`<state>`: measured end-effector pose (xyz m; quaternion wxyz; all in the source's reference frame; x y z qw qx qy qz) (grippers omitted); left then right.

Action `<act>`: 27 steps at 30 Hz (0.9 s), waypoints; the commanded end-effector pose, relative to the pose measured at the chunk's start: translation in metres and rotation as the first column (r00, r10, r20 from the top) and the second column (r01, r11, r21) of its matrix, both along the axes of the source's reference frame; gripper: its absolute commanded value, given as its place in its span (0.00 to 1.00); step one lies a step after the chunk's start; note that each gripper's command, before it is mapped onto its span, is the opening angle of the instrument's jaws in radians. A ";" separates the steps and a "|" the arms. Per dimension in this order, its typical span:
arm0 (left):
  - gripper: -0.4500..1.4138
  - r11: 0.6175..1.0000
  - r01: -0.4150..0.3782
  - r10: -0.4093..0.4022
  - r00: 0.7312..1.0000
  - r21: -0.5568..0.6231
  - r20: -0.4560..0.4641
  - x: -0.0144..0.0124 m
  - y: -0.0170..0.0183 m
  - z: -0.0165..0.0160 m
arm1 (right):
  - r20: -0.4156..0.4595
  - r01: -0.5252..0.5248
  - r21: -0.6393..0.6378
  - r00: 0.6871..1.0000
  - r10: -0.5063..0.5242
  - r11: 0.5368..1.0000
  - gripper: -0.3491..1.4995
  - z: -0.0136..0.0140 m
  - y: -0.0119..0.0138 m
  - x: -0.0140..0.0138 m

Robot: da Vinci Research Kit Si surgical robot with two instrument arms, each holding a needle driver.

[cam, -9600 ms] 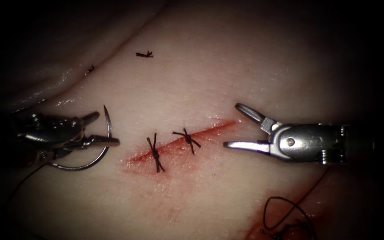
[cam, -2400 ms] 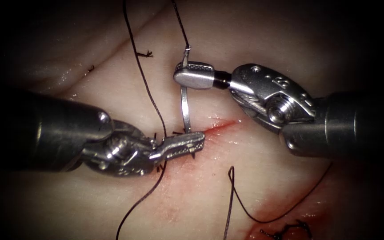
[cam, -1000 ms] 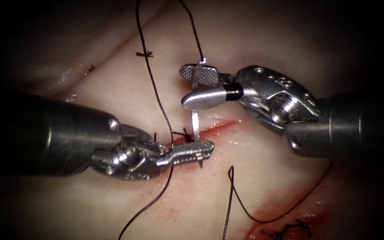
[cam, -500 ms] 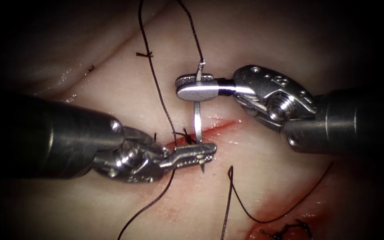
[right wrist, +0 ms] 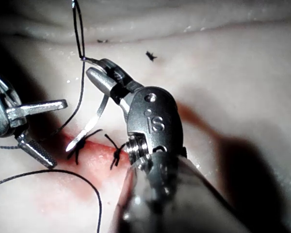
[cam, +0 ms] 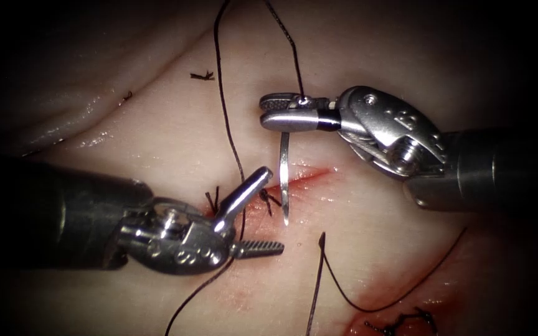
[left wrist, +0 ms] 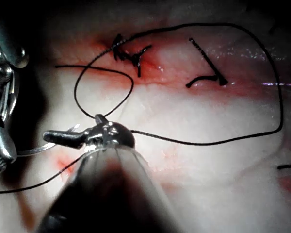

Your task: Wound Closure

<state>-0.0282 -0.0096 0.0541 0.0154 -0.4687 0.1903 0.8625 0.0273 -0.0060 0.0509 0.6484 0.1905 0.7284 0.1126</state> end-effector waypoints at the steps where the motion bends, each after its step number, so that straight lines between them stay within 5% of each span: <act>1: 0.60 0.999 -0.018 0.017 1.000 0.040 0.015 -0.0008 -0.0006 0.0006 | -0.016 0.002 -0.038 1.000 -0.003 0.999 0.00 0.0010 0.0002 0.0005; 8: 0.30 0.976 -0.094 0.088 0.995 0.196 0.036 -0.0025 -0.0018 0.0016 | -0.039 0.019 -0.231 0.999 -0.029 0.973 0.00 0.0017 0.0010 0.0002; 9: 0.17 0.968 -0.091 0.085 0.996 0.232 0.038 -0.0028 -0.0018 0.0020 | -0.044 0.022 -0.256 0.998 -0.034 0.966 0.00 0.0020 0.0011 0.0000; 10: 0.17 0.968 -0.091 0.085 0.996 0.232 0.038 -0.0028 -0.0018 0.0020 | -0.044 0.022 -0.256 0.998 -0.034 0.966 0.00 0.0020 0.0011 0.0000; 11: 0.00 0.959 -0.070 0.058 0.997 0.274 0.053 -0.0029 -0.0014 0.0023 | -0.045 0.026 -0.294 0.998 -0.041 0.956 0.00 0.0023 0.0012 -0.0002; 21: 0.00 0.960 0.027 -0.027 1.000 0.280 -0.004 -0.0027 -0.0002 0.0041 | -0.021 0.027 -0.368 0.999 -0.037 0.930 0.00 0.0056 0.0010 -0.0016; 27: 0.00 0.919 0.172 -0.129 0.981 0.353 -0.142 -0.0031 -0.0008 0.0085 | -0.008 0.019 -0.429 1.000 -0.025 0.903 0.00 0.0078 0.0006 -0.0019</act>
